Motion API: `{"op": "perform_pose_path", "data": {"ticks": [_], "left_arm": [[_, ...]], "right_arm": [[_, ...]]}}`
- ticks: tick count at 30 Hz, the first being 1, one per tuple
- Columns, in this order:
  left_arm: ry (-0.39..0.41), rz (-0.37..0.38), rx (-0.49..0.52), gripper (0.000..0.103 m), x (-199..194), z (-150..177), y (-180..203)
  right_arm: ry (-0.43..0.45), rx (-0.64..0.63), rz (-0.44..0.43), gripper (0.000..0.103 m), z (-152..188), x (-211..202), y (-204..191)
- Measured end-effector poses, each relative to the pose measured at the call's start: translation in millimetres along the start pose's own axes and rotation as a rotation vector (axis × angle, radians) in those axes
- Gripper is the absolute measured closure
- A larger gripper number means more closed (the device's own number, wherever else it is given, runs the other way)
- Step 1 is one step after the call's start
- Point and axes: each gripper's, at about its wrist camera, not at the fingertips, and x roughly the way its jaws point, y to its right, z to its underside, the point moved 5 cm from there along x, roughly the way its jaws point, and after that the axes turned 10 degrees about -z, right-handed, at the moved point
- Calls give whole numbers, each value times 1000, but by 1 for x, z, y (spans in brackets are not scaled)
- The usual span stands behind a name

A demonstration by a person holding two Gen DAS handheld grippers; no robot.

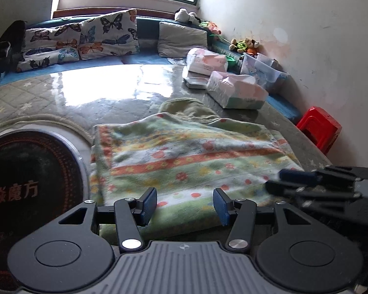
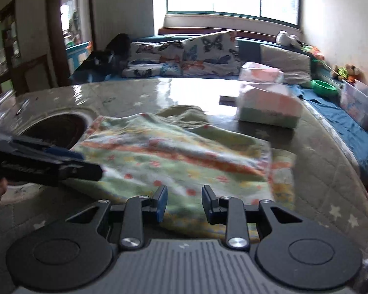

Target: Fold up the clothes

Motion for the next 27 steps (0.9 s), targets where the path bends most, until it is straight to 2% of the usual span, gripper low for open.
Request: {"op": "perform_pose_path", "data": {"ticks": [5, 9, 15, 27], "left_arm": [[-7, -13, -9, 49, 1, 2, -3], [6, -12, -18, 48, -7, 2, -5], [-8, -17, -18, 48, -3, 6, -9], [-6, -33, -27, 45, -7, 6, -12]], "right_arm": [[-19, 40, 30, 71, 8, 1, 15], [26, 69, 65, 71, 4, -10, 27], [-9, 132, 82, 72, 11, -1, 47], [8, 117, 87, 71, 9, -9, 40]]}}
